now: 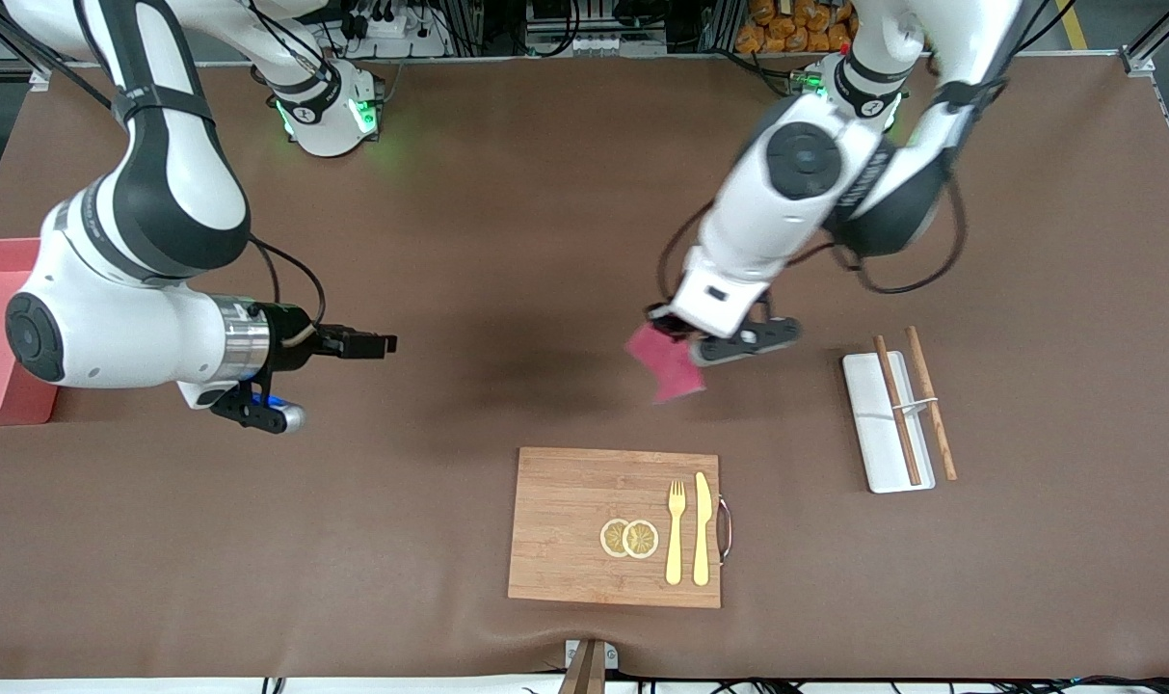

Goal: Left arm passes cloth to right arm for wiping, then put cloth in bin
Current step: 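Lift the cloth with the left gripper while the right gripper reaches toward it, then grasp the cloth with the right gripper and open the left gripper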

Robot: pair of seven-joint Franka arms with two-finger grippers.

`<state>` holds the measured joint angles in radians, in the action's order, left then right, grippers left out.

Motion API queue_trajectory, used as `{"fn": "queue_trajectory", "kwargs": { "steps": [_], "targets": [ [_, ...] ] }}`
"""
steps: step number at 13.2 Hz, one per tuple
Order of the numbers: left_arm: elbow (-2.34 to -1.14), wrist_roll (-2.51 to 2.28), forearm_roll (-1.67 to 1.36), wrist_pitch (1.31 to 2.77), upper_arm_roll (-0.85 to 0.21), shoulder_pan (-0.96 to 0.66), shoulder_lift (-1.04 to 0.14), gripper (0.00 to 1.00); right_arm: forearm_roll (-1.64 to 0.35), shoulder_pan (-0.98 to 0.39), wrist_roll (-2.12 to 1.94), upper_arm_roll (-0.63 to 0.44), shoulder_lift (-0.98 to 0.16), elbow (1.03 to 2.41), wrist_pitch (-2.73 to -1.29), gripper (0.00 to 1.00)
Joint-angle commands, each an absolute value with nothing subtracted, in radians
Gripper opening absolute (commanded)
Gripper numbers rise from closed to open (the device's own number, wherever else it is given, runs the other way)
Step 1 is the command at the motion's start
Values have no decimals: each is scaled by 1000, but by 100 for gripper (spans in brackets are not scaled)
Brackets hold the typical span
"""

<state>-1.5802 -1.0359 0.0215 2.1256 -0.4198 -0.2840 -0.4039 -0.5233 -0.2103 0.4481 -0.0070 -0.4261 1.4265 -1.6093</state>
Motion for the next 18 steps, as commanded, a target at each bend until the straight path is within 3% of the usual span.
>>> {"fn": "queue_trajectory", "kwargs": {
  "steps": [1, 5, 10, 15, 16, 18],
  "targets": [
    [-1431, -1217, 14, 2169, -413, -340, -530, 0, -595, -230, 596, -6, -449, 1428, -1650, 100],
    [-1408, -1512, 11, 2377, -411, -416, -592, 0, -706, -262, 713, -6, -439, 1560, -1817, 100],
    [-1333, -1730, 8, 2439, -411, -454, -641, 0, -784, -336, 765, -6, -478, 1566, -1977, 100],
    [-1333, -1954, 5, 2615, -419, -476, -672, 0, -791, -388, 785, -6, -502, 1578, -2008, 98],
    [-1333, -1976, -3, 2622, -419, -476, -672, 0, -795, -390, 785, -6, -502, 1577, -2011, 77],
    [-1333, -1986, -38, 2626, -419, -476, -670, 0, -793, -377, 770, -6, -500, 1571, -2010, 14]
  ]
}}
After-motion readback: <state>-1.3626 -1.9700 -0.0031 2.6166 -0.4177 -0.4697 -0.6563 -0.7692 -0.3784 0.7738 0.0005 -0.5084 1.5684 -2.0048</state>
